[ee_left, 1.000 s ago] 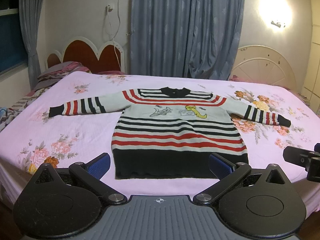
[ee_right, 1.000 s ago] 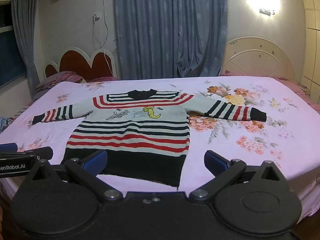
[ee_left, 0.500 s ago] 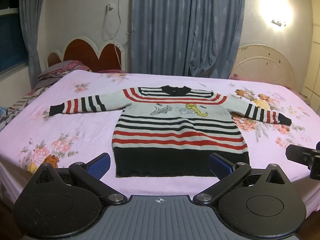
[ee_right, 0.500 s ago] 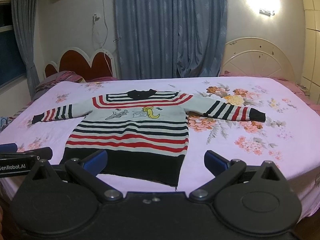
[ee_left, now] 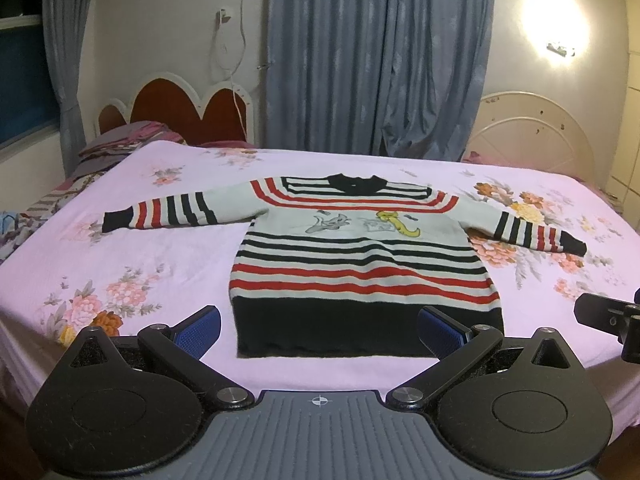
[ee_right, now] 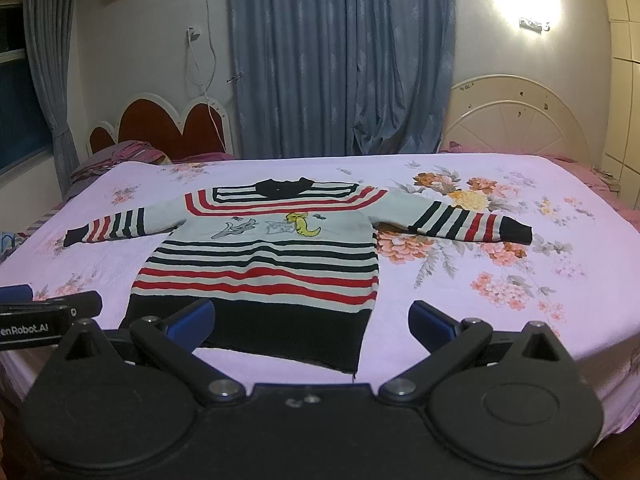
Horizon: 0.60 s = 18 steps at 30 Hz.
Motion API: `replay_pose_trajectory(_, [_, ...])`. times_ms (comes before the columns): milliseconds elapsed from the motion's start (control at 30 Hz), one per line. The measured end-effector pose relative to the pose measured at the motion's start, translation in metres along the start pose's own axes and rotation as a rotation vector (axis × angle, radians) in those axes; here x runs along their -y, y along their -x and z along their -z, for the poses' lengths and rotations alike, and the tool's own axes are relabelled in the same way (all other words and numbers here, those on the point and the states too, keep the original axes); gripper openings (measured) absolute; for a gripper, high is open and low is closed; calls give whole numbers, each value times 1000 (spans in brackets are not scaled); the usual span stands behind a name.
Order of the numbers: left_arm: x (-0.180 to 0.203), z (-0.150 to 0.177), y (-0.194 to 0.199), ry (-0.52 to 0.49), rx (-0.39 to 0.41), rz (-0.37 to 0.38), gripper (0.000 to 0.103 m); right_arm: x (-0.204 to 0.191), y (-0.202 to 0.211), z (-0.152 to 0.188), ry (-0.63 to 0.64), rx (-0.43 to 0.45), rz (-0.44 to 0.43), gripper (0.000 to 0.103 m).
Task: Fold small clothes
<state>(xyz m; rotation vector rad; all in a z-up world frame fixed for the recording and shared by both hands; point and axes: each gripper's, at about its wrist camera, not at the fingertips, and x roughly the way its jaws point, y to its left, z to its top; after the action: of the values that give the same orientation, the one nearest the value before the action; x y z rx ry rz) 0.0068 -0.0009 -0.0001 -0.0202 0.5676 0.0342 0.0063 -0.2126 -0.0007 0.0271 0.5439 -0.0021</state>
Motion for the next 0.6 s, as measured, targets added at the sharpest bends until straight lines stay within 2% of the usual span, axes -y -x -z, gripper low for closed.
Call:
replay_pose_trajectory(367, [2,-4,-1,-6,4,14,103,-1,-2,-3,-8,3,3,102])
replay_pose_trajectory(600, [9,-24,-22,-17,27,53,103,10,-22,-18,-35,29,42,102])
